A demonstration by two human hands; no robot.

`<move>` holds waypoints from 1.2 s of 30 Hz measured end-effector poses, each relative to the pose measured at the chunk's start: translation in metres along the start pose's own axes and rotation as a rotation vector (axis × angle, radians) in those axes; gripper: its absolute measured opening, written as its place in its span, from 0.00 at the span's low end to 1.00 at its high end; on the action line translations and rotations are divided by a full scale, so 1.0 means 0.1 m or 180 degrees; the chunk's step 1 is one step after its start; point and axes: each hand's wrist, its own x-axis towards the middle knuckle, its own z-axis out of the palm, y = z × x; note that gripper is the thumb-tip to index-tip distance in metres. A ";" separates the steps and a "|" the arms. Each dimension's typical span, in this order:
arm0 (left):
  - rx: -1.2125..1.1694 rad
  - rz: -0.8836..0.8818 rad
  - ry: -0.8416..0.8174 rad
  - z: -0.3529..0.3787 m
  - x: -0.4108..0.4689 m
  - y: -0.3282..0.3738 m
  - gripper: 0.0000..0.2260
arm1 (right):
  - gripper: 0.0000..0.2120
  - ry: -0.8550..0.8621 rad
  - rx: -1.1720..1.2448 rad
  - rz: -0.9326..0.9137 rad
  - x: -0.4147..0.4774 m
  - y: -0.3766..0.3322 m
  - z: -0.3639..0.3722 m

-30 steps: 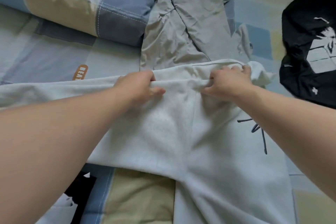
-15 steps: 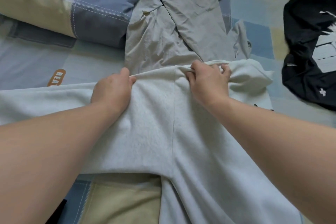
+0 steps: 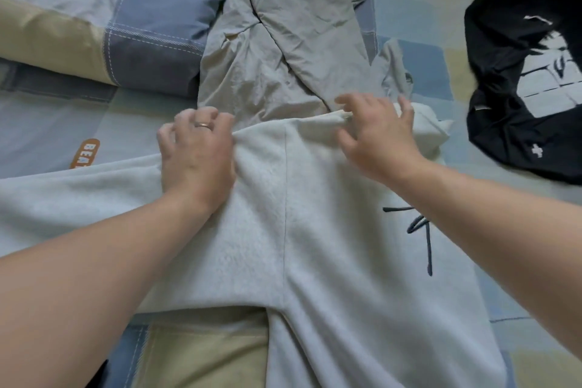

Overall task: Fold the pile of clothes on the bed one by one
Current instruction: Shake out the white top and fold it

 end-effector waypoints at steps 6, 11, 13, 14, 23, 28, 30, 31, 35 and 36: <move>-0.0875 0.0941 -0.0897 -0.08 -0.16 1.19 0.23 | 0.29 -0.1004 0.0397 0.0649 -0.10 0.76 -0.33; -0.0370 0.0633 -0.1495 0.28 -0.28 1.14 0.30 | 0.35 -0.0946 -0.0117 0.0554 0.04 0.68 -0.22; -0.0358 0.0633 -0.1372 0.34 -0.31 1.10 0.31 | 0.38 -0.0845 0.0013 0.0753 0.15 0.66 -0.16; -0.0368 0.0628 -0.1311 0.36 -0.32 1.10 0.31 | 0.40 -0.0811 0.0227 0.0929 0.20 0.66 -0.12; -0.0301 0.0535 -0.0955 0.44 -0.34 1.09 0.32 | 0.13 -0.0031 0.0514 0.0440 0.43 0.66 0.07; -0.0401 0.0495 -0.0809 0.48 -0.34 1.08 0.32 | 0.07 0.0550 0.0729 0.0514 0.65 0.68 0.07; -0.0403 0.0482 -0.0784 0.50 -0.35 1.08 0.32 | 0.06 0.0284 0.0676 0.0787 0.68 0.64 0.12; -0.0399 0.0472 -0.0761 0.50 -0.35 1.08 0.33 | 0.06 0.0234 0.0567 0.0840 0.67 0.62 0.14; -0.0320 0.0372 -0.0690 0.53 -0.36 1.08 0.34 | 0.20 0.0857 -0.0255 -0.0425 0.19 0.51 0.14; -0.0313 0.0342 -0.0657 0.54 -0.36 1.09 0.34 | 0.23 0.0731 -0.0348 -0.0739 0.02 0.49 0.18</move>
